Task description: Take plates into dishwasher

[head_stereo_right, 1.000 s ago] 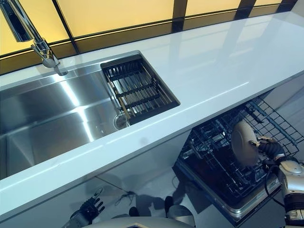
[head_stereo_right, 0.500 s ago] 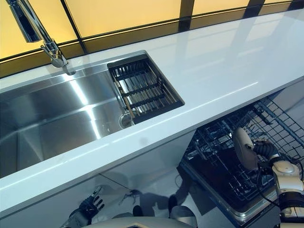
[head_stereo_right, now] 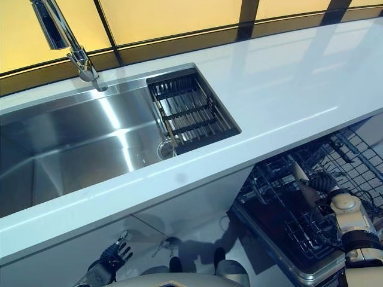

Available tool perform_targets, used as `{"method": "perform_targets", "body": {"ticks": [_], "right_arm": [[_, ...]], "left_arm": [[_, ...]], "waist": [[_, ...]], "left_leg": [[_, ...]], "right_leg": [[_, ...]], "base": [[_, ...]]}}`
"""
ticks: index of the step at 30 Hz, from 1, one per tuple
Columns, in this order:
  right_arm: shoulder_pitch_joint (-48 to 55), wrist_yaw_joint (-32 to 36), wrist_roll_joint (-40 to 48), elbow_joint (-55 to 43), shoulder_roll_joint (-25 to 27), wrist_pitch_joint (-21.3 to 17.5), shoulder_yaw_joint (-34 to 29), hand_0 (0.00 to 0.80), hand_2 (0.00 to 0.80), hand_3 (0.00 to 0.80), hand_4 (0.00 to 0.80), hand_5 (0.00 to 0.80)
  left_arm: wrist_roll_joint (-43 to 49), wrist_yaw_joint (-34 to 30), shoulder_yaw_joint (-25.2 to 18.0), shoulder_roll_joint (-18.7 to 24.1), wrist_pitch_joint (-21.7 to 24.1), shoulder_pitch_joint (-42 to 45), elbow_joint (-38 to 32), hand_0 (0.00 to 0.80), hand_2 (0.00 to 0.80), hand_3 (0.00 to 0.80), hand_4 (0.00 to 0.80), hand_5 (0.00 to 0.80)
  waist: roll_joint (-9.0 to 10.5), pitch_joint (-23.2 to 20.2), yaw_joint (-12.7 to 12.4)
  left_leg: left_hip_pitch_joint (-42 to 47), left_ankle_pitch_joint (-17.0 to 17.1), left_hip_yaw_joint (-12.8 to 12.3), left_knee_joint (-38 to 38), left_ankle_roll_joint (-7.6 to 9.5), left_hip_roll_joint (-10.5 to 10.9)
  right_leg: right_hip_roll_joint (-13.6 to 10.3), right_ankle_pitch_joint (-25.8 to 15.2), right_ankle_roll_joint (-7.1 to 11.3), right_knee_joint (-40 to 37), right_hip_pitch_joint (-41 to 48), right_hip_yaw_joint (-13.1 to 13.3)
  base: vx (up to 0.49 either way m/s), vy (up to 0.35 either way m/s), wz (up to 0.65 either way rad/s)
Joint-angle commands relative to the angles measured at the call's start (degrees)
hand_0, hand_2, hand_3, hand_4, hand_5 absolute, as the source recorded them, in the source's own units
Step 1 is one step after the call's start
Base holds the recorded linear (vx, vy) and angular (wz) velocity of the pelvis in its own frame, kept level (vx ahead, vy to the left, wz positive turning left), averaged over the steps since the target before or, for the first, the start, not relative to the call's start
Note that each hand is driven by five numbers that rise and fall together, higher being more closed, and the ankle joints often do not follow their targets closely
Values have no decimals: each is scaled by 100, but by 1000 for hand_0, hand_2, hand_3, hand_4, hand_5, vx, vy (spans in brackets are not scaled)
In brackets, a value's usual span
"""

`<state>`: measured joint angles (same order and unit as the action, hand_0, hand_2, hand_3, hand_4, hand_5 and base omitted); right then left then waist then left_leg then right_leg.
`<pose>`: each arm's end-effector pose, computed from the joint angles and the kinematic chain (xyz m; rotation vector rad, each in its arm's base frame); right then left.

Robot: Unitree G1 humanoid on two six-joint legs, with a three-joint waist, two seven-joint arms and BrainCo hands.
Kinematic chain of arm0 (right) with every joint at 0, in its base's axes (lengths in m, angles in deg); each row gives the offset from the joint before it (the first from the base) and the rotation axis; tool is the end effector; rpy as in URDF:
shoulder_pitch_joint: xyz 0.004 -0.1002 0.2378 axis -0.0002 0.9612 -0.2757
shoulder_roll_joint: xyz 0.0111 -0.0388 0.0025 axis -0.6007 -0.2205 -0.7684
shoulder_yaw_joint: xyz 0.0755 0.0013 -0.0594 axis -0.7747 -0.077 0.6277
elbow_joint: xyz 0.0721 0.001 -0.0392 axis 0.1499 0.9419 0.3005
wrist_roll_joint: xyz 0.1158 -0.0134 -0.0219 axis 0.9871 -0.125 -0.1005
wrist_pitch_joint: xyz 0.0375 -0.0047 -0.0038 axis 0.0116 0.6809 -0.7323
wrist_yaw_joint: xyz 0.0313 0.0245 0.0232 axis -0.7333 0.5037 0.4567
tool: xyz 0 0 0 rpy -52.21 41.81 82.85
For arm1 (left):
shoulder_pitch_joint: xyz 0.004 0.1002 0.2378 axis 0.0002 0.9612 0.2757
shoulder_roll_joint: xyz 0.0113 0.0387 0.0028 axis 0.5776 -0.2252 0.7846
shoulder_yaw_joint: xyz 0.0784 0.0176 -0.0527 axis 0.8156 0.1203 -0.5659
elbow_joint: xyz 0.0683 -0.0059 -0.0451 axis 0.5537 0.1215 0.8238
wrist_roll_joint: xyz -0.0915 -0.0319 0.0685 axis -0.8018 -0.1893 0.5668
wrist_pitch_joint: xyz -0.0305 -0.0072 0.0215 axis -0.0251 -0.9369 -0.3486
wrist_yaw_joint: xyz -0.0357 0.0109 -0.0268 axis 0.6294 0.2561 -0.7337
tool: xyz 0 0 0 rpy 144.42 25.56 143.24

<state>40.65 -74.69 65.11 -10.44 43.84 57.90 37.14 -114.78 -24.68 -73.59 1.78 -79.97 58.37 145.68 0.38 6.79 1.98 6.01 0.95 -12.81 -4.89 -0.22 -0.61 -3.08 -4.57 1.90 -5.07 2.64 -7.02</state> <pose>0.2170 -0.3582 0.0407 -0.7226 0.6269 -0.1257 0.0872 0.2495 -0.1116 -0.6272 0.9539 0.5586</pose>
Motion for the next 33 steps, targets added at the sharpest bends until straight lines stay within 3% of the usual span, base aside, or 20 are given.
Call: {"method": "perform_targets", "body": {"ticks": [1,23,33], "right_arm": [[-768,-140,-67,430,67,-90,206,800,800,800,800,800],[-1008,-188,-382,1217,-218,106,372,800,800,800,800,800],[-910,-311,-802,1556,114,319,281,800,800,800,800,800]], "left_arm": [[-215,-83,27,179,140,-284,-43,0,0,0,0,0],[-214,-91,98,140,200,-361,-58,0,0,0,0,0],[-221,-82,24,227,135,-319,-67,0,0,0,0,0]], "waist": [[58,-105,-172],[-59,-48,-250],[-52,-64,-251]], "left_leg": [[-124,-424,269,203,40,130],[-83,-408,323,204,27,143],[-45,-404,335,175,18,142]], "right_leg": [[-169,308,471,410,-155,-101],[-204,322,457,394,-82,-163],[-190,344,448,381,-35,-178]], "base": [[-9,-3,10],[0,-1,1],[4,-2,4]]}}
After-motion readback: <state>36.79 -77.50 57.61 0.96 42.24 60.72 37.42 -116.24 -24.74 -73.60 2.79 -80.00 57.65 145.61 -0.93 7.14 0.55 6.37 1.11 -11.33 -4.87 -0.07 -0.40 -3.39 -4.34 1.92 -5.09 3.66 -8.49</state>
